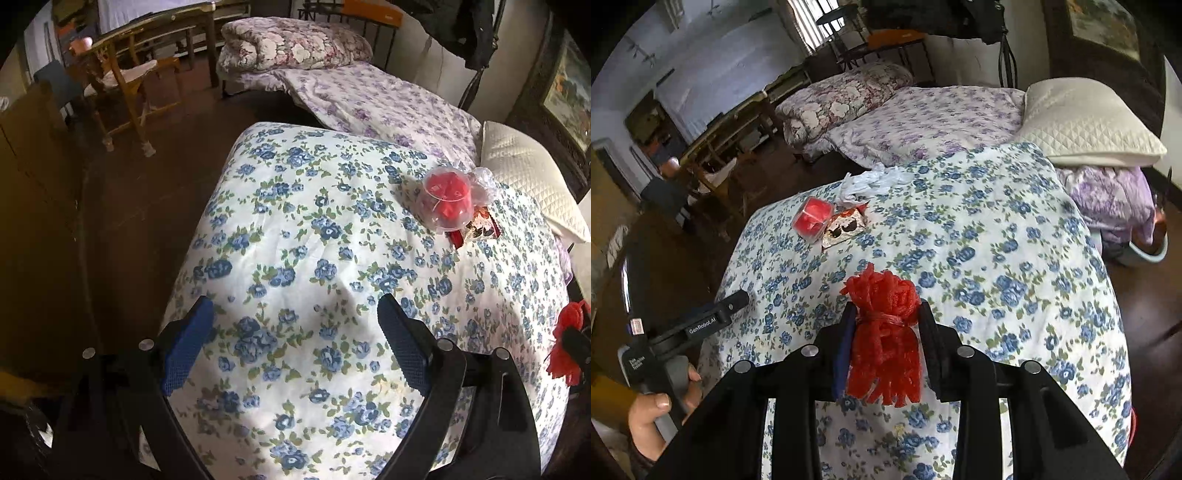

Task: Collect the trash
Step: 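Grasp the clear red-lidded cup with the left gripper while the right holds the ribbon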

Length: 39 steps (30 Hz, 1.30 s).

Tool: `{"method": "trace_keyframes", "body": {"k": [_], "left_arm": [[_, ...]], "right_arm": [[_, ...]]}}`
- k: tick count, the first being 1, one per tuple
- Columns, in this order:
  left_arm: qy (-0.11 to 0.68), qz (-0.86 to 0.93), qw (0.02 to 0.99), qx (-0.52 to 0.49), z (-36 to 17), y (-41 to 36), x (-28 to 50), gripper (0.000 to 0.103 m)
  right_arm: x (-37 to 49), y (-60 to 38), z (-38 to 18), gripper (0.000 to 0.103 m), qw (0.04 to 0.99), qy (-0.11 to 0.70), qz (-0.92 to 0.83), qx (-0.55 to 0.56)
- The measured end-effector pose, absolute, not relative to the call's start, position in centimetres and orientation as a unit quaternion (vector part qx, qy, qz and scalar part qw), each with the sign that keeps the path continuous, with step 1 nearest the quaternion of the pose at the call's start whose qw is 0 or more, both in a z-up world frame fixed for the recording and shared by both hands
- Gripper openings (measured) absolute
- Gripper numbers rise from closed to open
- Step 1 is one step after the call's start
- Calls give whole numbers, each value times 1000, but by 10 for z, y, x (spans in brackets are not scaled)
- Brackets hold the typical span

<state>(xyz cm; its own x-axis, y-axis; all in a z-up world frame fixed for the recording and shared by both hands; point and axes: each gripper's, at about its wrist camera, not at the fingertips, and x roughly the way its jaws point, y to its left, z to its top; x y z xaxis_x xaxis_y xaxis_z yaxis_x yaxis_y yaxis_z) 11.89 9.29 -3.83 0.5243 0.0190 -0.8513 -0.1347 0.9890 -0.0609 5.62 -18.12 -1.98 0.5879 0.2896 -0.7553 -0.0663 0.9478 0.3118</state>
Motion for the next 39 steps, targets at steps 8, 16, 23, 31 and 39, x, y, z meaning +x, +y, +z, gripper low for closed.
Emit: {"method": "trace_keyframes", "body": {"k": [8, 16, 23, 31, 39], "left_arm": [[488, 47, 867, -92, -28, 77, 133, 87], [490, 1, 867, -88, -10, 39, 188, 87], [511, -3, 856, -82, -27, 20, 223, 87], [518, -22, 847, -120, -31, 16, 242, 87], [533, -40, 837, -115, -45, 0, 247, 59]], "right_arm": [[63, -187, -26, 33, 875, 449, 130, 128], [65, -208, -25, 35, 879, 441, 119, 137], [70, -213, -30, 35, 866, 451, 135, 168], [71, -199, -32, 35, 866, 454, 143, 155], [72, -197, -33, 35, 866, 455, 144, 152]]}}
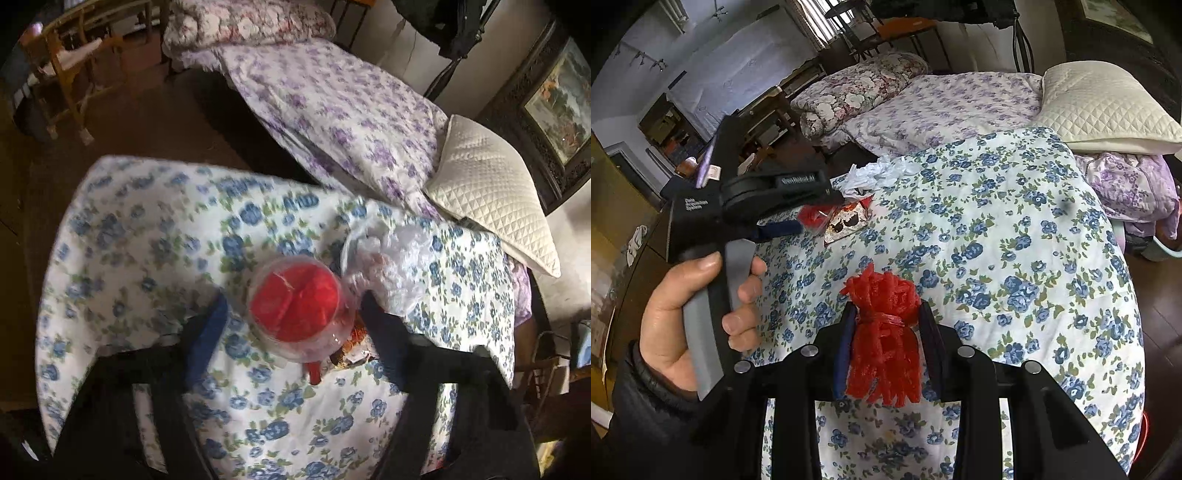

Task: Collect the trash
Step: 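Grasp the clear red-lidded cup with the left gripper while the right holds the ribbon, then carry the cup and ribbon over the red wastebasket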

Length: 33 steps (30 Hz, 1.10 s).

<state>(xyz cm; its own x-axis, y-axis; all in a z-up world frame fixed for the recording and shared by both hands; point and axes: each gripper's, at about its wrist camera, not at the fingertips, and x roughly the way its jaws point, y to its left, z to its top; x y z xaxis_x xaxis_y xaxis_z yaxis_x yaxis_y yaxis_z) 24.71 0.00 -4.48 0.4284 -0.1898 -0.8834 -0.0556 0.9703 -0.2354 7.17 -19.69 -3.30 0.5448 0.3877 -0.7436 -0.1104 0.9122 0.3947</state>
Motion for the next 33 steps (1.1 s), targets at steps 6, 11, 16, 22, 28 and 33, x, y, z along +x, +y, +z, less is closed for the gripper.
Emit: {"method": "trace_keyframes", "body": {"k": [6, 11, 16, 22, 28, 33], "left_arm": [[522, -37, 845, -110, -37, 5, 236, 56], [511, -44, 851, -109, -17, 17, 212, 56], [502, -42, 859, -86, 1, 23, 177, 56], [489, -41, 868, -78, 15, 30, 130, 56], [494, -55, 866, -59, 17, 24, 81, 56], [497, -86, 862, -53, 23, 14, 47, 56]], "right_arm": [[72, -198, -33, 35, 865, 456, 145, 150], [71, -197, -31, 35, 869, 451, 144, 145], [68, -194, -30, 35, 869, 454, 148, 132], [62, -189, -26, 33, 865, 458, 163, 125], [43, -179, -11, 32, 870, 445, 177, 120], [7, -190, -2, 32, 875, 429, 183, 132]]}}
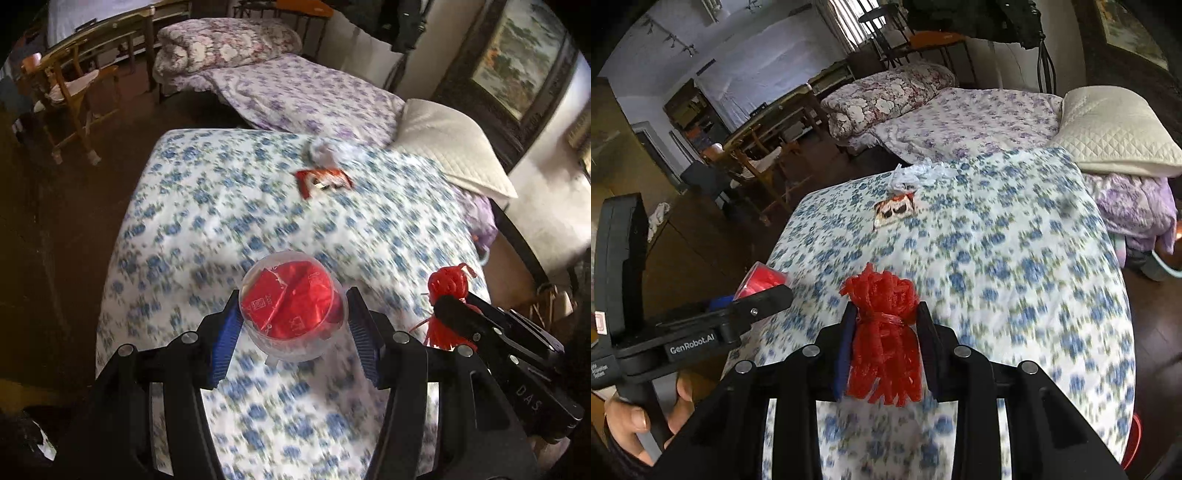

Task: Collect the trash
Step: 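Carry the cup and ribbon over the red wastebasket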

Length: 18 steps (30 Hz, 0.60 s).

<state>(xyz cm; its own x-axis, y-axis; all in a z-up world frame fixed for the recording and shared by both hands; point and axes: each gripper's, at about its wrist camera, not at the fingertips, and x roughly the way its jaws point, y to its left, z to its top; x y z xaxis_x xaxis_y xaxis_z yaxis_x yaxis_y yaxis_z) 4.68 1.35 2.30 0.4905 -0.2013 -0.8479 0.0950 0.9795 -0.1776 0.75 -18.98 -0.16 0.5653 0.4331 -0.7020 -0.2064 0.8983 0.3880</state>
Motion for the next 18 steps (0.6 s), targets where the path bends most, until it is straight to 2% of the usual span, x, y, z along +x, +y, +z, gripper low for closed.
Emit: {"method": "trace_keyframes", "body": {"k": [7, 18], "left_arm": [[490, -133, 861, -18, 33, -30, 19, 56], [481, -262, 832, 89, 39, -178, -35, 56]], "right_arm": [[-49, -246, 2, 32, 887, 408, 152, 156], [-148, -394, -25, 32, 899, 391, 34, 193]]}}
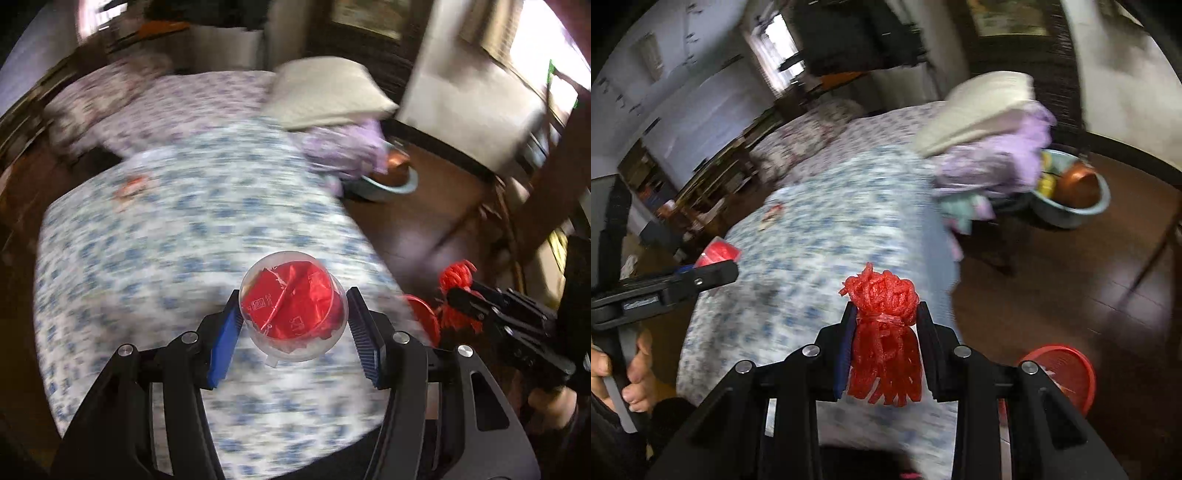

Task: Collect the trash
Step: 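Carry the cup and ribbon over the red wastebasket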

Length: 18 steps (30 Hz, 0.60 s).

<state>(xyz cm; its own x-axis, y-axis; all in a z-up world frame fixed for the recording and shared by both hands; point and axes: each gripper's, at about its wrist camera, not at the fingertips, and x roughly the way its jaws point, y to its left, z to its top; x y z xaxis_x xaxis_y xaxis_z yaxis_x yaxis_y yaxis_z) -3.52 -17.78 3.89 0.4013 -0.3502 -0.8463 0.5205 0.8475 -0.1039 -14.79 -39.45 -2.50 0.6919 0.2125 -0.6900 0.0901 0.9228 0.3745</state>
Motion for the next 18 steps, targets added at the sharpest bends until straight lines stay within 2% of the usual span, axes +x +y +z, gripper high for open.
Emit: {"method": "trace_keyframes", "body": {"k": [12, 18], "left_arm": [[509, -405, 732, 203, -8, -361, -102, 56], [539, -433, 685, 231, -43, -419, -125, 56]], "right_arm": [[-214, -511, -113, 32, 859, 438, -74, 255], [-227, -535, -155, 32, 838, 463, -98, 273]]}}
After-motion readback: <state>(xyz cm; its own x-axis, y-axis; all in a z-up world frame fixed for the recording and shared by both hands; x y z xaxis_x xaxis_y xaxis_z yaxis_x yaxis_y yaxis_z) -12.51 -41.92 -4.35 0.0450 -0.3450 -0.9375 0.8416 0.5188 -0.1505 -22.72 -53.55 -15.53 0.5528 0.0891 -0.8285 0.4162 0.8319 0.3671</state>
